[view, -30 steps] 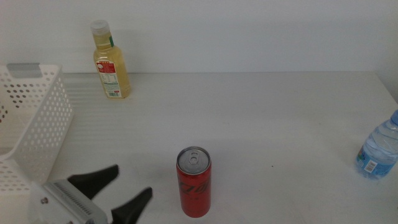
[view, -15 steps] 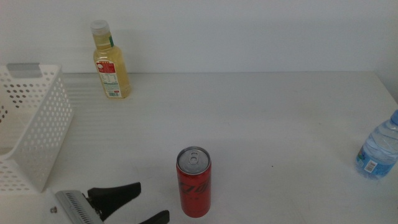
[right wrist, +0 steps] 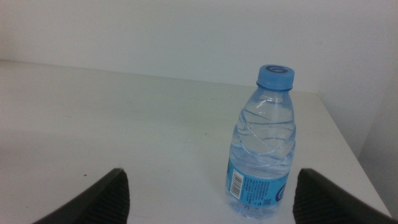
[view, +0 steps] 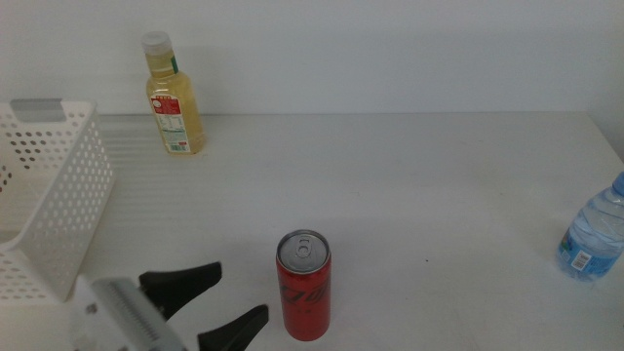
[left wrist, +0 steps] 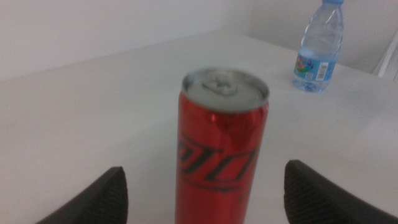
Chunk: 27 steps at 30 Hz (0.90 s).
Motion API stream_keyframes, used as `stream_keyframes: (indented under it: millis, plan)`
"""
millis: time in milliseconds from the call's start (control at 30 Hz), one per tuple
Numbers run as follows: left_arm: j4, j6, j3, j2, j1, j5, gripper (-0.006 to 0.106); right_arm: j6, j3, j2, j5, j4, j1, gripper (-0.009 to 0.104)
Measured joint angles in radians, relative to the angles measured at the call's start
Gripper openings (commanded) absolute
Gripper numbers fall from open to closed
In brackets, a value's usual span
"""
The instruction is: Use arms to grab the bottles and put them into the dustbin to the left of the table.
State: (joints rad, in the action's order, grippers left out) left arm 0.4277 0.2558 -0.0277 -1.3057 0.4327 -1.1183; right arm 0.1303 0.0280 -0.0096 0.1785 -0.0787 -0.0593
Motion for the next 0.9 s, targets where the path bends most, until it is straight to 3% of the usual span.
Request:
stream_keyframes:
  millis: [500,900]
  plan:
    - [0.058,0.061,-0.119,-0.016,0.000,0.077,0.078,0.000,0.000,0.000,0.000,0.000,0.000,0.070]
    - [0.139,0.094,-0.214,-0.248,0.000,-0.014,0.078,0.000,0.000,0.000,0.000,0.000,0.000,0.070]
